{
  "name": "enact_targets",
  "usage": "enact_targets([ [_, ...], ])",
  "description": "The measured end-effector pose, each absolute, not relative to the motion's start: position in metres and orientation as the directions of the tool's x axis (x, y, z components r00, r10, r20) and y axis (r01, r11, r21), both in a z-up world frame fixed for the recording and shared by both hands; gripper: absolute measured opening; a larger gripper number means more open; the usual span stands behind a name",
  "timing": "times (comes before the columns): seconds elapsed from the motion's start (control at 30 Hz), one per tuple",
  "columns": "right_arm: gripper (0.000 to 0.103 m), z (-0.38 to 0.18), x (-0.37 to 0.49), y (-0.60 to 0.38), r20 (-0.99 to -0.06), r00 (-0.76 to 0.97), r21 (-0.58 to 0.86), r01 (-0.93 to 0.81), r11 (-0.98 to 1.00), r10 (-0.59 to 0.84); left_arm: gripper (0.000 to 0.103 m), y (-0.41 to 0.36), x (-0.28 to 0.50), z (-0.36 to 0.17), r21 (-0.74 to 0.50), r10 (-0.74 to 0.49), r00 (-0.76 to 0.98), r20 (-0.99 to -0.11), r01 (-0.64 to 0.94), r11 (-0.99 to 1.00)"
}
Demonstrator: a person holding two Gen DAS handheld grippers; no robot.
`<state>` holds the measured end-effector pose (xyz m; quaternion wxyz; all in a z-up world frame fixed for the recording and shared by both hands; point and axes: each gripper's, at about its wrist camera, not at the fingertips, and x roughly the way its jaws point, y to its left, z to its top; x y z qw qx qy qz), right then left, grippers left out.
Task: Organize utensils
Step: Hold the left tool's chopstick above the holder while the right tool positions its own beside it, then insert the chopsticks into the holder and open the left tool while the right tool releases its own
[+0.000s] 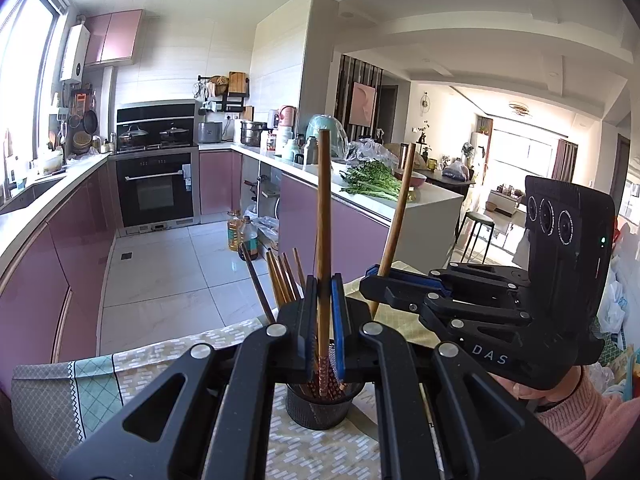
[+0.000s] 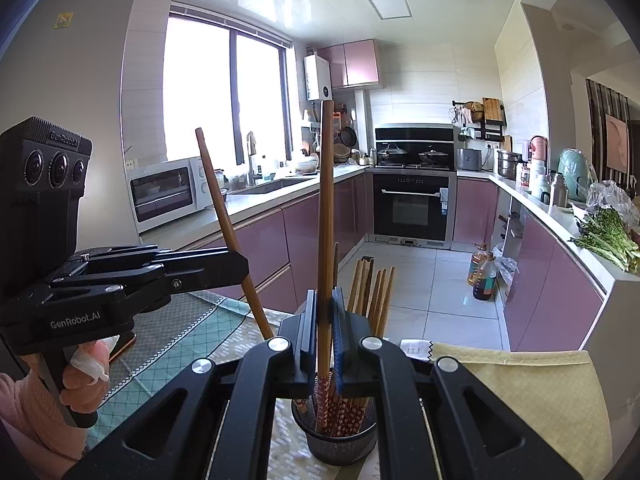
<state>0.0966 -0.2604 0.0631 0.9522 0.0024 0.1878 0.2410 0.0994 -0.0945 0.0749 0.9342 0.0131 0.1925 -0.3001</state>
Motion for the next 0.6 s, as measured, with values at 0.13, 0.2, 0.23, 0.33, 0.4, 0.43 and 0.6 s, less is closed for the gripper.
enact_targets([
  [0.13, 0.006, 0.06, 0.1, -0.261, -0.367, 0.811, 0.098, -0.454, 0.886, 0.456, 0.008, -0.097, 0.101, 0.074, -0.102, -0.556, 0.742, -0.375, 0.563, 0.82],
  [0.2, 0.006, 0.059, 0.1, -0.26, -0.37, 0.811, 0.1, -0.451, 0.887, 0.454, 0.008, -0.096, 0.104, 0.076, -0.105, -0.556, 0.742, -0.376, 0.562, 0.821],
  [0.23, 0.006, 0.059, 0.101, -0.261, -0.372, 0.81, 0.101, -0.45, 0.887, 0.453, 0.008, -0.096, 0.106, 0.076, -0.108, -0.556, 0.74, -0.378, 0.562, 0.82],
  [0.33, 0.006, 0.058, 0.102, -0.261, -0.376, 0.81, 0.101, -0.448, 0.889, 0.451, 0.008, -0.096, 0.108, 0.077, -0.111, -0.555, 0.738, -0.384, 0.56, 0.821],
  [0.4, 0.006, 0.058, 0.103, -0.261, -0.38, 0.809, 0.1, -0.445, 0.89, 0.448, 0.008, -0.095, 0.109, 0.077, -0.113, -0.555, 0.736, -0.388, 0.559, 0.821],
  [0.43, 0.006, 0.057, 0.104, -0.26, -0.382, 0.809, 0.101, -0.444, 0.89, 0.446, 0.008, -0.095, 0.109, 0.077, -0.114, -0.554, 0.736, -0.389, 0.558, 0.822],
  [0.6, 0.006, 0.055, 0.109, -0.26, -0.395, 0.808, 0.1, -0.436, 0.894, 0.438, 0.008, -0.097, 0.113, 0.074, -0.117, -0.552, 0.731, -0.402, 0.557, 0.822],
])
